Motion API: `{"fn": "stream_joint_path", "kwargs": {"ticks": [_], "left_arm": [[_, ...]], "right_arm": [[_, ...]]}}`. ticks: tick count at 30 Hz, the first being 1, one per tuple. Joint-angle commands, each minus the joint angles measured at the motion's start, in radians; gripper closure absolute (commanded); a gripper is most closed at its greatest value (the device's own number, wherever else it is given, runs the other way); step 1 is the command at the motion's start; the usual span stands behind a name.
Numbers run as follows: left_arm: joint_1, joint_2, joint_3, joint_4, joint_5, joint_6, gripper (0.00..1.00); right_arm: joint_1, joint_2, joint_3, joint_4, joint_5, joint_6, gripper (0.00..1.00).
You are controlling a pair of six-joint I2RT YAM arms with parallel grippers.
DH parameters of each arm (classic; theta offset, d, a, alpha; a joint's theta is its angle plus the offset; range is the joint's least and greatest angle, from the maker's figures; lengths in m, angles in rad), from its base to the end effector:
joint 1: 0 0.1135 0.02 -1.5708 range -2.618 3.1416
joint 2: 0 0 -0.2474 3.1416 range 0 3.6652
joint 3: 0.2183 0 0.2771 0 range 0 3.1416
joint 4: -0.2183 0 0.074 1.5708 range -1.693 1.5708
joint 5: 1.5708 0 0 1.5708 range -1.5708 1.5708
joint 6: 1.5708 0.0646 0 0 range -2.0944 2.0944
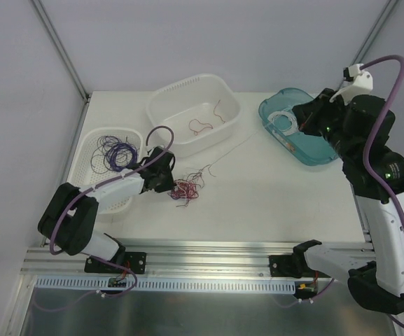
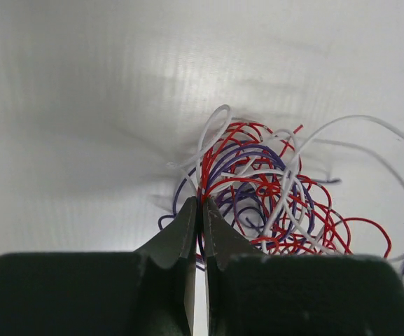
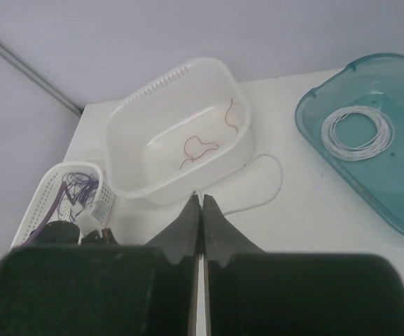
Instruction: Untangle the cables
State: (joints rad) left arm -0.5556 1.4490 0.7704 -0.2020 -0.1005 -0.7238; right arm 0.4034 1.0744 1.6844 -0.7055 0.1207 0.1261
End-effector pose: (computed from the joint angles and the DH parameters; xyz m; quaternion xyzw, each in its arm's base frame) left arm 0.2806 -0.1666 0.1293 -0.0959 0.9351 -0.1638 0.2993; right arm 0.2119 0.0820 0.5220 -0.0619 0.7372 0.1326 0.6596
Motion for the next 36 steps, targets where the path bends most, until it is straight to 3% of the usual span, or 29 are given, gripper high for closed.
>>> {"fn": "stream_joint_path", "kwargs": {"ticks": [1, 11, 17, 24, 30, 36], "left_arm": [[0.034, -0.021, 0.0, -0.108, -0.051, 0.024, 1.0], [0.126, -0.073, -0.02, -0.188, -0.067, 0.024, 1.0], [0.143, -0.095, -0.02, -0.226, -0.076, 0.026, 1.0], [0.144, -0.111, 0.001, -0.234, -0.054, 0.063, 1.0], [0.141, -0.119, 0.016, -0.235, 0.013, 0.106, 1.0], [0.14, -0.147, 0.023, -0.235, 0.054, 0.141, 1.0]], "right_arm": [[-0.076, -0.014, 0.087, 0.021, -0.006, -0.049, 0.99], [-0.195, 0.007, 0.221, 0.118, 0.005, -0.069, 0.99], [-0.238, 0.079, 0.386, 0.129, 0.002, -0.089, 0.99], [-0.27, 0.12, 0.35, 0.182, -0.05, -0.065, 0.99], [-0.281, 0.119, 0.192, 0.199, -0.146, -0.016, 0.99], [-0.281, 0.004, -0.327, 0.229, -0.164, 0.061, 0.99]]}}
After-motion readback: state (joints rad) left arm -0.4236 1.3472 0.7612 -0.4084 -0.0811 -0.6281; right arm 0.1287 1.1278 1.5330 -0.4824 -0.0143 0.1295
